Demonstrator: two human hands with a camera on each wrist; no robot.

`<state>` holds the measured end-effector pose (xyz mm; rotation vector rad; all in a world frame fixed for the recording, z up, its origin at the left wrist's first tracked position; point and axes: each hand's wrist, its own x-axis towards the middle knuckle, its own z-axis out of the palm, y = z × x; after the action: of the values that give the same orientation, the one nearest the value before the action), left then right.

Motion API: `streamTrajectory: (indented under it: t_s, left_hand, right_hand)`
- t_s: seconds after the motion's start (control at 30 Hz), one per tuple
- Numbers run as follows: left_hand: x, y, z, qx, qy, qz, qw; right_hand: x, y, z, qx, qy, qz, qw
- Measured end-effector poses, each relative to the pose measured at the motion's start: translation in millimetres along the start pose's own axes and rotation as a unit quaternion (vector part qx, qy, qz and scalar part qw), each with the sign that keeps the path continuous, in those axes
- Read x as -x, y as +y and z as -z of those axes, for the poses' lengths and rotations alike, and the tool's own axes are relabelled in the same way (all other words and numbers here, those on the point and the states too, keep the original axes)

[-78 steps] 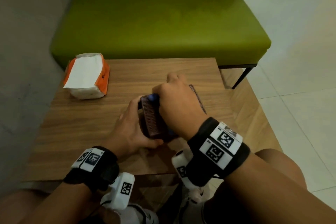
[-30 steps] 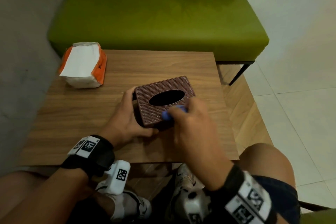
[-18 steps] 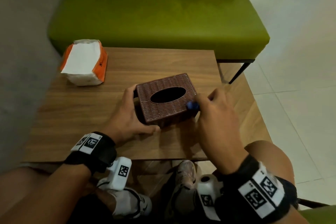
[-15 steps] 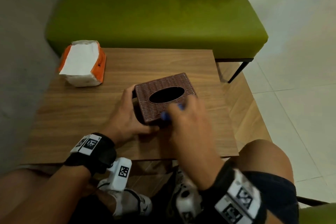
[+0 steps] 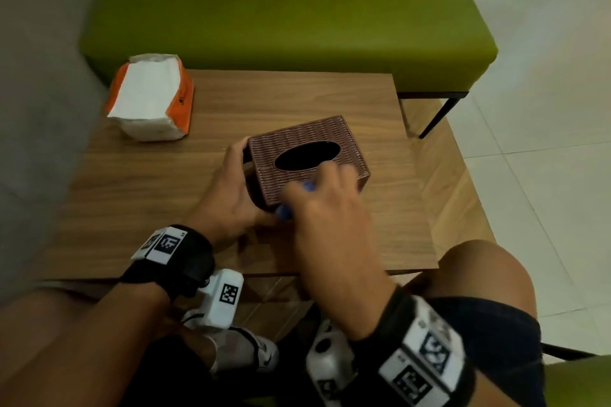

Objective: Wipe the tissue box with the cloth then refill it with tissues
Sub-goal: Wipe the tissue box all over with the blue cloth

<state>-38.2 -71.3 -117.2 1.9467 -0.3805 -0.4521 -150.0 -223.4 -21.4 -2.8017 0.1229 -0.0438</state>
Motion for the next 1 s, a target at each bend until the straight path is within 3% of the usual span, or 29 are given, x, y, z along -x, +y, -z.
streamTrajectory:
  t_s: [0.1,0.17,0.23,0.3,0.4,0.5,0.6,0.67,0.83,1.0]
  left_hand:
    - [1,-3,3,0.004,-0.013,0.006,1.0]
    - [2,-5,4,-0.02,-0.007,0.002,1.0]
    - [1,-6,2,-0.042,0.005,-0.002,0.999]
    - [1,-6,1,-0.043,0.007,-0.001,0.999]
    - [2,-7,2,-0.027,-0.003,-0.003,1.0]
    - [5,-2,0,-0.005,-0.002,-0.009,1.0]
    - [6,0,2,-0.009,0.007,0.002,1.0]
    - [5,1,2,-0.015,0.004,-0.006,1.0]
    - [-5,-4,-3,-0.044,0.03,-0.054,0.997]
    - [-6,-14,-3,0.004,0.019,-0.005,1.0]
  right_hand:
    - [7,9,-8,-0.036,-0.008,0.043,0.998]
    - [5,46,-2,-0.066,0.01,0.008,0.998]
    - [0,79,5,-0.116,0.085,-0.047,0.989]
    - [-6,89,8,-0.111,0.109,-0.065,0.986]
    - [-3,53,1,-0.029,0.059,-0.019,0.998]
    - [1,2,-9,-0.038,-0.007,0.039,0.998]
    - [-14,-16,-9,-0.024,-0.02,0.08,0.996]
    - [-31,-18,-3,-0.019,-0.051,0.075,0.996]
    - [-68,-30,-1,-0.002,-0.027,0.047,0.999]
    - [-17,-21,11,0.035,-0.063,0.042,0.997]
